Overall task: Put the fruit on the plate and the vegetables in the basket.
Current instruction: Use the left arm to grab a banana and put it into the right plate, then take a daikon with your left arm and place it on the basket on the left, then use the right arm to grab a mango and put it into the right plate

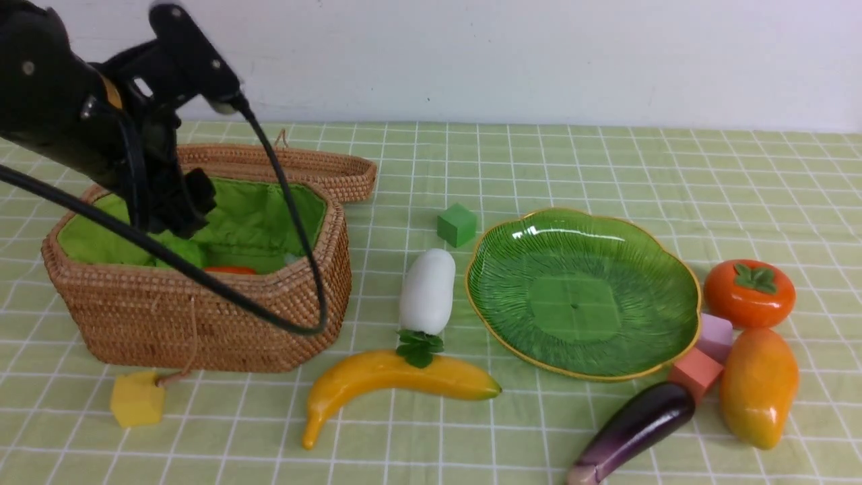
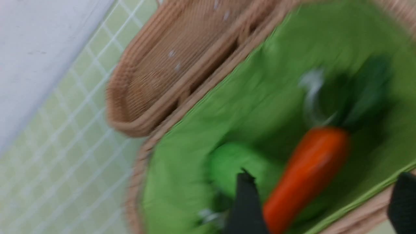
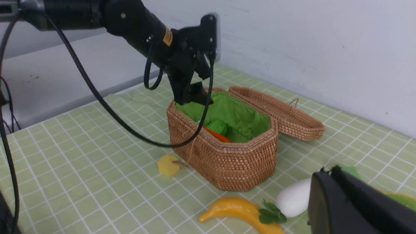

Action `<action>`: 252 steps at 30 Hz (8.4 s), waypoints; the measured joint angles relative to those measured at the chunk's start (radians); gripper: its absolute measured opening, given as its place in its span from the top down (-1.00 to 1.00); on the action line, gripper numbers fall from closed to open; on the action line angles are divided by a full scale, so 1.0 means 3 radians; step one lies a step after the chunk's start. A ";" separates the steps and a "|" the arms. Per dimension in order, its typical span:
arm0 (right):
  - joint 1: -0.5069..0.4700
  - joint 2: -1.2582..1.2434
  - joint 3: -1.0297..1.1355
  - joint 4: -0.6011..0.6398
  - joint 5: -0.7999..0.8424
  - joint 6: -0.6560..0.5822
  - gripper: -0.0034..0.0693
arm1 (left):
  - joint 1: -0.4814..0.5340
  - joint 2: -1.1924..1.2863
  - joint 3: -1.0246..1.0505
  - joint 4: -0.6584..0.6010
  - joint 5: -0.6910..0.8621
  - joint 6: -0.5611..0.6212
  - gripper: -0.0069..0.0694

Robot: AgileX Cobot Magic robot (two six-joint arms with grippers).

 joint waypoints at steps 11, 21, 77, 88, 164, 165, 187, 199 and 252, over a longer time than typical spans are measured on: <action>0.0000 0.0000 0.0000 -0.0116 0.0683 0.0153 0.87 | -0.1222 0.0151 -0.0007 -0.0646 0.0507 -0.1293 0.85; 0.0000 0.0000 0.0000 -0.0543 0.1002 0.0451 0.85 | -0.1692 0.0837 -0.0007 0.0082 0.0764 -0.1372 0.43; 0.0000 0.0000 0.0000 -0.0598 0.0982 0.0489 0.76 | -0.2137 0.0900 -0.0045 0.0943 0.1169 -0.1635 -0.08; 0.0000 0.0000 -0.0034 -0.1704 0.0655 0.1586 0.76 | -0.2101 0.1246 -0.0976 0.0665 -0.0300 -0.2233 -0.08; 0.0000 0.0000 -0.0041 -0.1210 0.0904 0.1224 0.67 | -0.1291 0.2280 -0.1396 0.0533 0.0265 -0.1930 -0.77; 0.0000 0.0000 -0.0041 -0.1210 0.0904 0.1223 0.67 | -0.1289 0.2307 -0.1396 0.0582 0.0217 -0.1930 -0.74; 0.0000 0.0000 -0.0044 -0.1192 0.0908 0.1196 0.67 | -0.1289 0.2203 -0.1407 0.1105 0.0352 -0.2235 -0.53; 0.0000 0.0000 -0.0044 -0.1103 0.0811 0.1126 0.67 | -0.1384 0.1003 -0.1513 0.0955 0.0878 -0.1929 -0.53; 0.0000 0.0565 -0.0582 -0.0695 0.0706 0.0787 0.62 | -0.0686 -0.0418 -0.1274 -0.0355 0.1588 -0.1067 0.85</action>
